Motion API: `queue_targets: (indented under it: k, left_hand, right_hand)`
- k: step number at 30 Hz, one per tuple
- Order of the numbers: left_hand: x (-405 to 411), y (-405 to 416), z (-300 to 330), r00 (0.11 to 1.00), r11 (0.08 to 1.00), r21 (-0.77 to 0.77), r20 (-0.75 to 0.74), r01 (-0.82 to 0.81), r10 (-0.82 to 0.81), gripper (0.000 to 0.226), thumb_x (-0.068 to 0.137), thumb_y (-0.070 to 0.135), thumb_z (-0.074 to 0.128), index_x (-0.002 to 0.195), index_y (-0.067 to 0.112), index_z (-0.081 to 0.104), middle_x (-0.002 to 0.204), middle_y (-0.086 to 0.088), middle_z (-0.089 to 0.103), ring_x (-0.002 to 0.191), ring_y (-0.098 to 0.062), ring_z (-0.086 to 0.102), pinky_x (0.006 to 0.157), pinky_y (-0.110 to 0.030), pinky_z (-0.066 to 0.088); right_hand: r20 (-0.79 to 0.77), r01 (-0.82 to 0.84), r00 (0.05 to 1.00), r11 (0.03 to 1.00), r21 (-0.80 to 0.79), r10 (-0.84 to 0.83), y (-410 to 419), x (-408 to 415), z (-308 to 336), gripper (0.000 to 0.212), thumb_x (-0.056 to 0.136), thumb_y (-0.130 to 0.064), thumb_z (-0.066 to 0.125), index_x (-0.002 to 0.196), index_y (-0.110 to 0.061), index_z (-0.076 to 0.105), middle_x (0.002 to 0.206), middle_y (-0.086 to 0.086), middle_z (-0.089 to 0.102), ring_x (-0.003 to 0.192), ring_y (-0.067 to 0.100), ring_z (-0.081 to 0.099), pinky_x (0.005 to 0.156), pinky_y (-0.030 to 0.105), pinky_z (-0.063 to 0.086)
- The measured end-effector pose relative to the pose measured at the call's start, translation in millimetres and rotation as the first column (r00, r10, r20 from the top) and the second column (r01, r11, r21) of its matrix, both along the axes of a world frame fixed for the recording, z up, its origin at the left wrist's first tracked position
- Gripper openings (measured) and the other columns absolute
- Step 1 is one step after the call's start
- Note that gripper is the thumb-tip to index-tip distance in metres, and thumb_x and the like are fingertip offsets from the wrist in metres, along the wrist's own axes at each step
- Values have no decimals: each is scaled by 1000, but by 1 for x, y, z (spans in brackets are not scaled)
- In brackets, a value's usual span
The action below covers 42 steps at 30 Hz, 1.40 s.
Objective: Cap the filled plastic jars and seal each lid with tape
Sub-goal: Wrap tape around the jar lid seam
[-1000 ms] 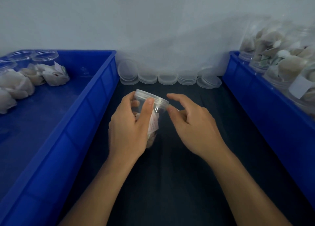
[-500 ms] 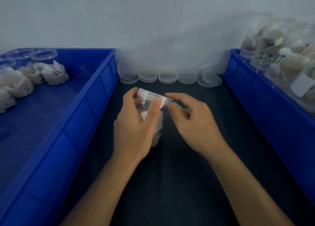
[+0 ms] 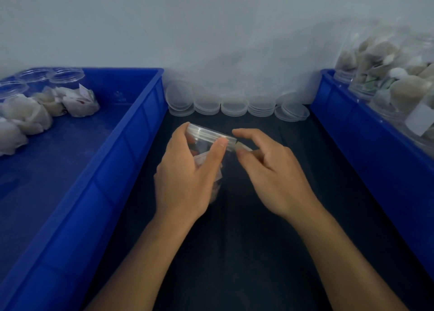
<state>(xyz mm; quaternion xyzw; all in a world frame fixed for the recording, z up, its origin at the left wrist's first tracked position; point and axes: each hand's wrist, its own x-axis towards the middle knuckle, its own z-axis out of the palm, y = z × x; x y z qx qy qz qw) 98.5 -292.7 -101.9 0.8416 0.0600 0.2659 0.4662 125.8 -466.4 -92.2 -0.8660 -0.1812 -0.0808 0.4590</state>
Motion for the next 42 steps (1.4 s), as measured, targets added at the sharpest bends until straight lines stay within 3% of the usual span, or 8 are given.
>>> queue_targets:
  k: [4, 9, 14, 18, 21, 27, 32, 42]
  left_hand:
    - [0, 0, 0, 999, 998, -54, 3, 34, -34, 49, 85, 82, 54, 123, 50, 49, 111, 29, 64, 101, 11, 63, 86, -32, 57]
    - [0, 2, 1, 996, 984, -153, 3, 92, -93, 66, 82, 79, 57, 134, 38, 57, 116, 32, 65, 104, 10, 66, 86, -27, 55]
    - [0, 4, 2, 979, 943, -266, 39, 202, -199, 57, 85, 69, 61, 130, 33, 61, 116, 29, 69, 104, 7, 69, 76, -15, 56]
    - [3, 6, 0, 954, 888, -353, 54, 294, -294, 39, 97, 51, 63, 126, 26, 66, 113, 12, 74, 104, -5, 73, 80, -16, 56]
    - [4, 6, -1, 934, 853, -393, 55, 344, -352, 39, 97, 48, 61, 128, 24, 65, 115, 9, 74, 107, -10, 73, 84, -19, 57]
    - [3, 3, -4, 980, 961, -198, 4, 195, -198, 84, 85, 77, 58, 155, 36, 39, 134, 21, 62, 121, 4, 62, 97, -27, 55]
    - [-2, -6, -6, 994, 990, -103, 57, 96, -90, 84, 84, 80, 58, 154, 39, 35, 127, 21, 63, 114, 3, 65, 96, -33, 58]
    - [1, 5, -1, 988, 979, -136, 25, 152, -149, 87, 85, 79, 56, 158, 37, 37, 130, 25, 62, 117, 12, 59, 94, -19, 47]
  right_hand:
    - [-36, -34, 999, 996, 77, 37, -4, 2, 2, 33, 102, -43, 55, 132, -56, 55, 72, 5, 66, 64, 18, 61, 63, 41, 51]
    - [-63, -80, 994, 988, 129, 88, -8, 6, 3, 33, 102, -43, 60, 130, -61, 55, 74, 12, 67, 74, 28, 63, 77, 53, 56]
    - [-48, -123, 990, 986, 113, 129, -11, 8, 2, 31, 105, -41, 57, 134, -54, 58, 57, -8, 46, 53, 4, 42, 55, 25, 40]
    - [-73, -179, 979, 976, 120, 189, -9, 4, 8, 29, 107, -38, 55, 133, -52, 59, 77, 7, 65, 62, 15, 51, 60, 35, 49]
    - [-57, -168, 983, 978, 127, 176, -9, 4, 6, 27, 107, -35, 56, 130, -48, 61, 72, -5, 63, 62, 4, 51, 56, 23, 46]
    - [-39, -136, 989, 982, 134, 142, -4, 3, 4, 28, 105, -36, 57, 130, -47, 62, 64, -22, 59, 60, 1, 52, 59, 17, 44]
    - [-34, -141, 989, 981, 134, 147, 4, -1, 5, 35, 100, -55, 53, 133, -50, 59, 73, -27, 63, 68, 2, 61, 68, 26, 47]
    - [14, -89, 996, 995, 41, 89, -11, 0, 10, 39, 104, -40, 58, 138, -57, 49, 64, 5, 56, 57, 22, 52, 57, 40, 45]
